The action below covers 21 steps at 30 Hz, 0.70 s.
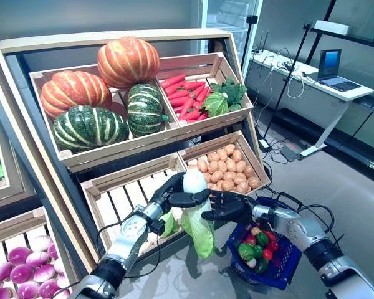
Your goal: Put vegetables into the basket
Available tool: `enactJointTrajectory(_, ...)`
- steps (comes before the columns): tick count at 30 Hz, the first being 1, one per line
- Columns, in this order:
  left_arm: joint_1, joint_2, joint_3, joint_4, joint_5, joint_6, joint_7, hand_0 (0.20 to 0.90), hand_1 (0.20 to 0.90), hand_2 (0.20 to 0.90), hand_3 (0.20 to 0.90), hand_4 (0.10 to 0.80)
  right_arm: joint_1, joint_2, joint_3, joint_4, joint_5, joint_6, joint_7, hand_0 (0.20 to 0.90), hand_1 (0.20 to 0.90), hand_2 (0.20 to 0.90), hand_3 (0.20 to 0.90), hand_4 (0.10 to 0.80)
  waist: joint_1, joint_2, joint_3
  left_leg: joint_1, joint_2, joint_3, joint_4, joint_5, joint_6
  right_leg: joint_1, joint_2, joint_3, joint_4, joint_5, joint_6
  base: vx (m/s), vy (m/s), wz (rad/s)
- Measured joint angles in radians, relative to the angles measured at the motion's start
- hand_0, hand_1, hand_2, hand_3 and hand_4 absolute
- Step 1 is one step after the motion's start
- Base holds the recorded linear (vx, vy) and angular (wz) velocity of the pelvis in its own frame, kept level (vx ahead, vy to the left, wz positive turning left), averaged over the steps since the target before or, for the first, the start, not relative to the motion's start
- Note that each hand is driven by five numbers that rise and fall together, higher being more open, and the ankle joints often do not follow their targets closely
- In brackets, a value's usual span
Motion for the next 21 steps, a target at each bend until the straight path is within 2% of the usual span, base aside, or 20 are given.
enactJointTrajectory(4,0.021,0.011,-0.014,-0.029,0.0,0.0,-0.029,0.3,0.3,0.3,0.3,0.4,-0.002,-0.026,-0.005,0.033,-0.002,0.03,0.098,0.9,0.9,0.9,0.9,0.8,0.0,-0.003,-0.007,-0.002,-0.003,-0.014,-0.002,0.005,0.002,0.003,-0.003,-0.011,0.0,0.001,0.0,0.004,-0.002,0.08)
enactJointTrajectory(9,0.024,0.015,-0.035,-0.031,-0.01,0.0,-0.038,0.3,0.3,0.3,0.3,0.4,-0.002,-0.033,-0.007,0.071,-0.004,0.035,0.151,0.9,0.9,0.9,0.9,0.8,0.0,-0.005,-0.022,-0.004,-0.004,-0.023,-0.002,0.007,0.001,0.002,-0.003,-0.013,0.0,0.002,0.0,0.0,-0.001,0.01)
enactJointTrajectory(21,0.041,0.01,-0.037,-0.031,-0.051,0.0,-0.026,0.3,0.3,0.3,0.3,0.4,-0.003,0.013,-0.014,0.169,-0.011,0.005,0.154,0.9,0.9,0.9,0.9,0.8,0.0,-0.004,-0.023,-0.005,-0.004,-0.025,-0.002,0.007,0.002,0.001,-0.003,-0.013,0.0,0.002,0.0,0.0,0.0,0.0)
